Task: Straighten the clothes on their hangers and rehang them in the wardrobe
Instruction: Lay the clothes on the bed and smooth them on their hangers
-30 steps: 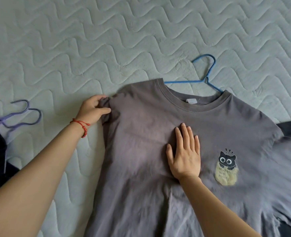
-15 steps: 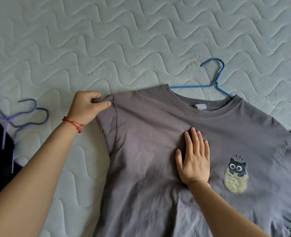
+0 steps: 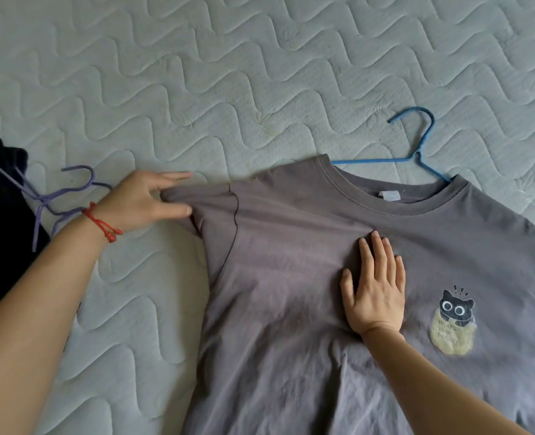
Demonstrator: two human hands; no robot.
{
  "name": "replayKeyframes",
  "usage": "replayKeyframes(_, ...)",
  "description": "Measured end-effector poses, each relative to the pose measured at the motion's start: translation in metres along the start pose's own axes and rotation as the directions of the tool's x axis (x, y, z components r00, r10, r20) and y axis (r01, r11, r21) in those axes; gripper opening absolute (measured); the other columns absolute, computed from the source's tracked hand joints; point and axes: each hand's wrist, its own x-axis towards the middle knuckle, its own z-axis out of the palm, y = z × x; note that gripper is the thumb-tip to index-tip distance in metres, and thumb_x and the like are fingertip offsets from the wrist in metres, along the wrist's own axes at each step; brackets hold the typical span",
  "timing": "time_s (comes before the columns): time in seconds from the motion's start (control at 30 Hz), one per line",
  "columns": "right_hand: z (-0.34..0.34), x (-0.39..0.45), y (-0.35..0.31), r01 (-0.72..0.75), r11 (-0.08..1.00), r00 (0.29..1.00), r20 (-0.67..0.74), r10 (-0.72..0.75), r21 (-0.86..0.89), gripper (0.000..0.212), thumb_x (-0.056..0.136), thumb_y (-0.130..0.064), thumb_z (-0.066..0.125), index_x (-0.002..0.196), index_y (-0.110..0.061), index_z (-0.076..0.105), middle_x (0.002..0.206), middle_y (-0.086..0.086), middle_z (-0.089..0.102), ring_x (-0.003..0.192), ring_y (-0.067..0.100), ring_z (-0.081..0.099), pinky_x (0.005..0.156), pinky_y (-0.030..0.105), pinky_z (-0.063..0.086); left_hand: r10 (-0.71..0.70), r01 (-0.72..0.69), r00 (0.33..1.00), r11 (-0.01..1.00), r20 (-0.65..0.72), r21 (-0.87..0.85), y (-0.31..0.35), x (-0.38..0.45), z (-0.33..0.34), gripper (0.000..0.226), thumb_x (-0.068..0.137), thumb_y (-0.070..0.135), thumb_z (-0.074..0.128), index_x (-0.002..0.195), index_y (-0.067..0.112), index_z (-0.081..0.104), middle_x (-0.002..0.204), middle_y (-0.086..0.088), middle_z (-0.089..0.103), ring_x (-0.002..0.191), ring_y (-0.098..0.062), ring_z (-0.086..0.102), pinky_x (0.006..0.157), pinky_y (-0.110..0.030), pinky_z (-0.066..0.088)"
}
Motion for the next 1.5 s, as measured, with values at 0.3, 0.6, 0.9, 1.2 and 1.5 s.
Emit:
replayKeyframes(0.3, 0.001, -0.001, 0.000, -0.007, 1.000, 1.000, 0.009, 0.007, 0.001, 0.062, 0.084, -0.040, 0.032, 0.136, -0.008, 0.039, 0.148, 0.014, 0.036, 0.137, 0.024, 0.019, 0.114, 0.031, 0.000, -0.424, 0.412, 0.898, 0.719, -0.117, 0.560, -0.006, -0.008, -0.003, 0.070, 0.069, 0.075, 0.053, 0.061, 0.006, 0.060, 0.081, -0.021, 0.064, 0.080, -0.029, 0.059, 0.064, -0.032, 0.036)
replayKeyframes(0.6, 0.001, -0.001, 0.001, 0.000, 1.000, 1.000, 0.009, 0.000, -0.002, 0.062, 0.085, -0.041, 0.031, 0.137, -0.008, 0.039, 0.149, 0.015, 0.035, 0.138, 0.024, 0.019, 0.114, 0.030, -0.002, -0.386, 0.397, 0.910, 0.698, 0.154, -0.596, -0.076, -0.071, 0.003, 0.088, 0.010, 0.045, 0.092, 0.088, 0.012, 0.070, 0.082, 0.004, 0.075, 0.078, -0.005, 0.070, 0.066, -0.016, 0.056)
replayKeyframes(0.9, 0.001, -0.002, 0.001, 0.003, 1.000, 1.000, -0.007, -0.003, 0.011, 0.063, 0.085, -0.041, 0.031, 0.137, -0.007, 0.040, 0.149, 0.014, 0.034, 0.138, 0.026, 0.022, 0.114, 0.034, 0.003, -0.459, 0.075, 0.882, 0.357, -0.105, -0.931, -0.067, -0.068, 0.024, 0.029, 0.082, 0.014, 0.051, 0.067, 0.014, 0.075, 0.073, 0.004, 0.075, 0.073, -0.007, 0.071, 0.070, -0.022, 0.057)
replayKeyframes(1.2, 0.000, -0.003, 0.000, -0.001, 1.000, 1.000, 0.000, 0.001, 0.022, 0.063, 0.085, -0.041, 0.030, 0.137, -0.007, 0.040, 0.149, 0.014, 0.035, 0.139, 0.028, 0.024, 0.114, 0.038, 0.008, -0.659, 0.069, 0.683, 0.487, -0.315, -0.871, -0.070, -0.072, 0.069, 0.005, 0.088, 0.014, 0.059, 0.087, 0.012, 0.063, 0.069, 0.009, 0.074, 0.071, -0.004, 0.067, 0.061, -0.016, 0.056)
replayKeyframes(1.5, -0.002, -0.003, 0.001, -0.001, 1.000, 1.000, 0.020, 0.000, 0.028, 0.064, 0.085, -0.042, 0.028, 0.138, -0.009, 0.039, 0.151, 0.013, 0.032, 0.140, 0.028, 0.024, 0.114, 0.036, 0.005, -0.714, 0.250, 0.529, 0.647, -0.458, -0.720, -0.065, -0.092, 0.058, 0.022, 0.090, 0.024, 0.057, 0.099, 0.006, 0.066, 0.088, -0.007, 0.062, 0.084, -0.022, 0.058, 0.076, -0.038, 0.054)
